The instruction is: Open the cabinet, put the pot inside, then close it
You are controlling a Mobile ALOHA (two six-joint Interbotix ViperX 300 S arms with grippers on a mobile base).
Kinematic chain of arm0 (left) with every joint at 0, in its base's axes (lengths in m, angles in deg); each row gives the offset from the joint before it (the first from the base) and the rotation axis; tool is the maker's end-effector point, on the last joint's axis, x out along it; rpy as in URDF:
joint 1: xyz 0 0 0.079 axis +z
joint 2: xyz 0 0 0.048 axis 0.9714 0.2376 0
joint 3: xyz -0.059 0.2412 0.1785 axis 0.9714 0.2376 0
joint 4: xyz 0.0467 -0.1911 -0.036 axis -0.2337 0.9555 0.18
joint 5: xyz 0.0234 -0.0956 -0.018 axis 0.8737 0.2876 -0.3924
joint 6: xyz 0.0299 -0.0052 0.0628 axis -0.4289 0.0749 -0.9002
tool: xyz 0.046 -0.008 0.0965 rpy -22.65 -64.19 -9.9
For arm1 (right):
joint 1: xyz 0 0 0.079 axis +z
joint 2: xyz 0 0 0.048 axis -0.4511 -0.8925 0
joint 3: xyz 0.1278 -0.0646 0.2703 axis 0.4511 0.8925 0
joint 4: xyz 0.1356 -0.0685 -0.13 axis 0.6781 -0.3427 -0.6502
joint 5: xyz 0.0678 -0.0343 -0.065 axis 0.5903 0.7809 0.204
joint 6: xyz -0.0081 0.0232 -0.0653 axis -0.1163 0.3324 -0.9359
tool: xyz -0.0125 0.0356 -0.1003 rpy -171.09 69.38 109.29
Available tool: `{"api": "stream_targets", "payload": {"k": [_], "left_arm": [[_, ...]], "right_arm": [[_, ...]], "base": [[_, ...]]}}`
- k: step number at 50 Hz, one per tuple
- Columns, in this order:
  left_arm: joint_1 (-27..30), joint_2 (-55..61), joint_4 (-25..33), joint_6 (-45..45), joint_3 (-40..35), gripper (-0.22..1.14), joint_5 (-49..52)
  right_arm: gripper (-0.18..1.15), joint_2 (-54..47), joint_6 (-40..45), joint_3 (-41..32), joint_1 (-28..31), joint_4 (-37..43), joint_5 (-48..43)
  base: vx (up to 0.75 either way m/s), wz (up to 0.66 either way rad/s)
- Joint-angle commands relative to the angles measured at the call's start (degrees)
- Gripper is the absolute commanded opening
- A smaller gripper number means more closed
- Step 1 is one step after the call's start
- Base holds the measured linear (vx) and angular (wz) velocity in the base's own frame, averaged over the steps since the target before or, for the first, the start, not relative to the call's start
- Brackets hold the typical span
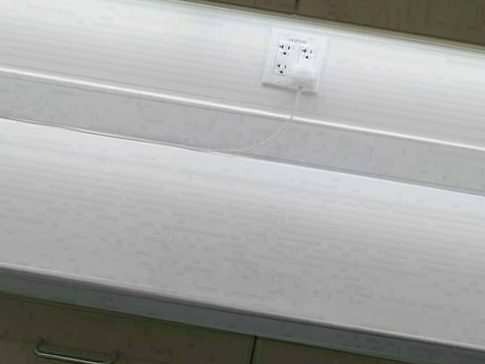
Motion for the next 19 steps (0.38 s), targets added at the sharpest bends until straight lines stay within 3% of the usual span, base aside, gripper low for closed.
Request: {"api": "stream_targets", "payload": {"k": [1,19], "left_arm": [[-0.1,-0.4,0.0,0.1,-0.6,0.04,-0.4],[-0.1,0.2,-0.1,-0.1,0.1,0.04,-0.4]], "right_arm": [[0.05,0.3,-0.1,-1.1,0.1,-0.2,-0.4],[0.05,0.2,-0.1,-0.4,0.1,-0.3,-0.4]], "base": [[0.0,0.0],[0.0,0.0]]}}
